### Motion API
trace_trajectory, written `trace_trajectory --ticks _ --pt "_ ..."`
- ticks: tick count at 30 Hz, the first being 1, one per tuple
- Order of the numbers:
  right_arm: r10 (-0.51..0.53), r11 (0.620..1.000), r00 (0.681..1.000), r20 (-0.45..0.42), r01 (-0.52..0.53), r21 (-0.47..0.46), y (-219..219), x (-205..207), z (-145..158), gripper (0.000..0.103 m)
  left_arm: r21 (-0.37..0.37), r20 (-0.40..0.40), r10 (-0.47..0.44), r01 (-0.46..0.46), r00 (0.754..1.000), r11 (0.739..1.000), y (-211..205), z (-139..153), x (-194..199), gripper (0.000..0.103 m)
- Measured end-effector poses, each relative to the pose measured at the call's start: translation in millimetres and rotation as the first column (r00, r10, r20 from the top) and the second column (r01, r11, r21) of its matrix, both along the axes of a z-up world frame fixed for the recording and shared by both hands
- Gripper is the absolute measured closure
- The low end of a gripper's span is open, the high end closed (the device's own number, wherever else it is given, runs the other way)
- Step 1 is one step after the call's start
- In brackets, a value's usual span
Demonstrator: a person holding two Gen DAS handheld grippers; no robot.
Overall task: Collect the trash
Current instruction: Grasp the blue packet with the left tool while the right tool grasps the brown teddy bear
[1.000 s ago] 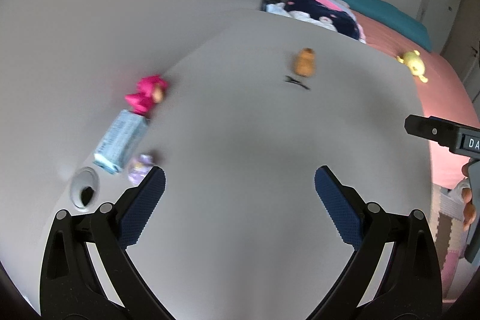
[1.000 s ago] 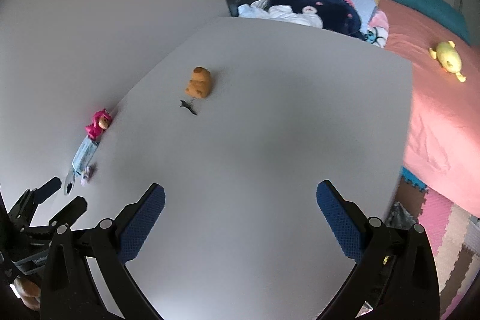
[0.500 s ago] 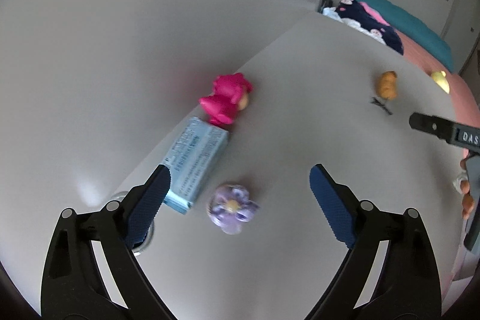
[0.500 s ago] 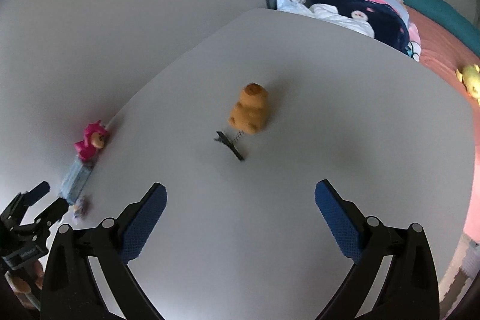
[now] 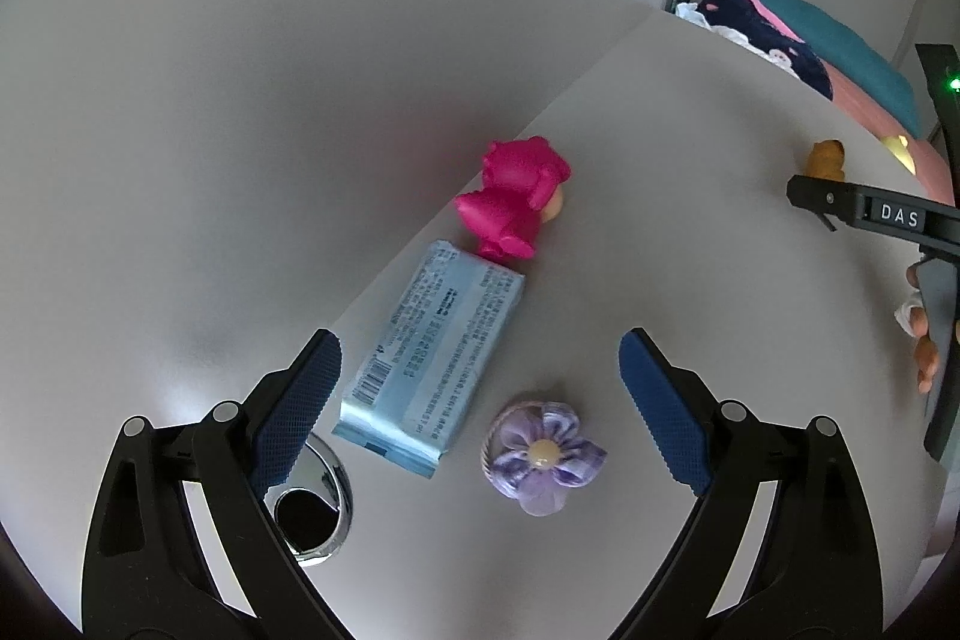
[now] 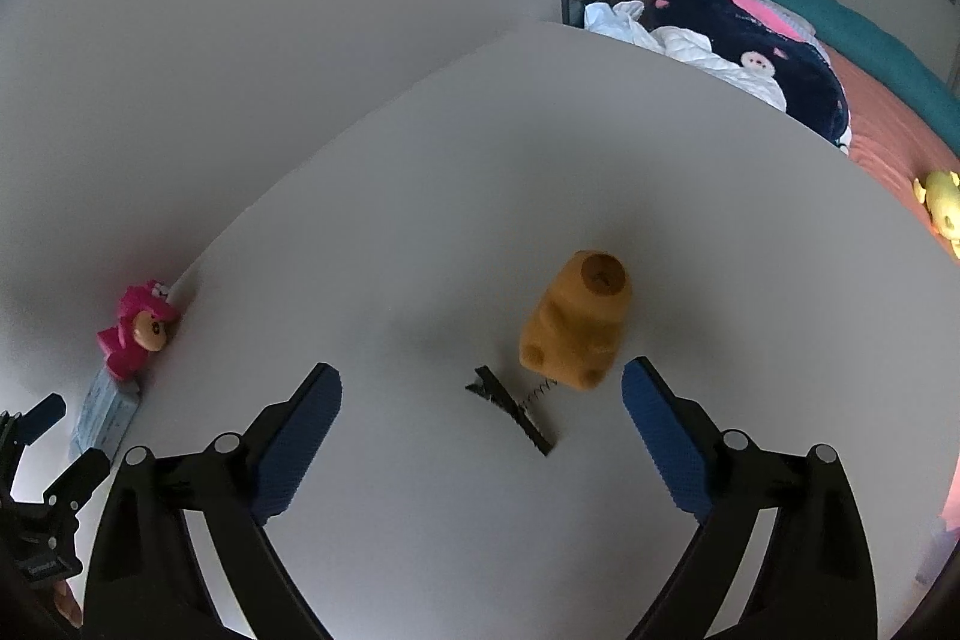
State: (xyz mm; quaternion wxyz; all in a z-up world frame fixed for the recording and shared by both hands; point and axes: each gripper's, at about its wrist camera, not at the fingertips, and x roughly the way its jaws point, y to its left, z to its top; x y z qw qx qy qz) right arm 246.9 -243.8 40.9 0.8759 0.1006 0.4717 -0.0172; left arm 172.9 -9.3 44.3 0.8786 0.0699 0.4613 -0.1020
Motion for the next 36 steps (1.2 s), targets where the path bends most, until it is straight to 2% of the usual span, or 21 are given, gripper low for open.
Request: trace_trajectory --ticks 4,6,7,10,12,13,17,18,19,20,22,25,31,36 --pt "-0.011 1.000 1.000 -0.005 0.011 0.004 -1 6 -2 0.008 0.005 -0.002 0.000 0.000 1.000 1.000 1 -2 1 0.012" --pt "-0.029 1.000 1.000 -0.012 0.029 0.008 -5 10 -4 0.015 0.007 -0.002 0.000 0.000 1.000 1.000 2 -2 2 0.012" --pt "-0.038 0.999 0.999 -0.018 0.038 0.016 -6 12 -5 0.023 0.006 -0.003 0.002 -0.002 1.000 1.000 2 -1 3 0.012" --pt "-0.046 0.999 0.998 -0.033 0.046 0.001 -6 19 -4 0.039 -0.002 -0.013 0.004 -0.004 1.000 1.000 4 -2 8 0.012" --pt "-0.028 1.000 0.999 -0.039 0.028 -0.006 -3 22 -3 0.063 -0.008 -0.023 0.007 -0.007 1.000 1.000 5 -3 11 0.012" --pt "-0.025 1.000 0.999 -0.040 0.026 0.011 -4 21 -3 0.069 -0.014 -0.031 0.006 -0.007 1.000 1.000 6 -5 13 0.012" --pt "-0.017 0.999 0.999 -0.029 0.018 0.043 -3 15 -3 0.070 -0.020 -0.066 0.012 -0.013 0.998 1.000 9 -12 23 0.012" --pt "-0.011 0.998 1.000 -0.025 0.013 0.060 -3 13 -3 0.070 -0.016 -0.071 0.012 -0.013 0.997 1.000 11 -14 22 0.018" --pt "-0.004 0.998 1.000 -0.022 0.006 0.069 -2 12 -2 0.070 -0.012 -0.081 0.009 -0.010 0.997 1.000 12 -16 22 0.029" --pt "0.004 0.997 1.000 -0.019 -0.002 0.071 -1 10 0 0.070 -0.011 -0.100 0.007 -0.008 0.995 1.000 13 -20 23 0.035" --pt "0.020 0.998 1.000 -0.009 -0.020 0.067 1 5 5 0.070 0.003 -0.089 0.012 -0.012 0.996 1.000 15 -21 21 0.046" --pt "0.030 0.997 1.000 0.005 -0.030 0.072 1 -3 14 0.070 -0.023 -0.081 0.022 -0.024 0.996 0.999 21 -19 19 0.059" --pt "0.037 0.995 0.999 0.026 -0.039 0.087 -4 -24 33 0.070 -0.055 -0.056 0.065 -0.068 0.996 0.996 29 -15 9 0.062" --pt "0.036 0.994 0.998 0.048 -0.040 0.106 -10 -54 47 0.070 -0.076 -0.021 0.064 -0.066 0.998 0.995 28 9 -10 0.062"
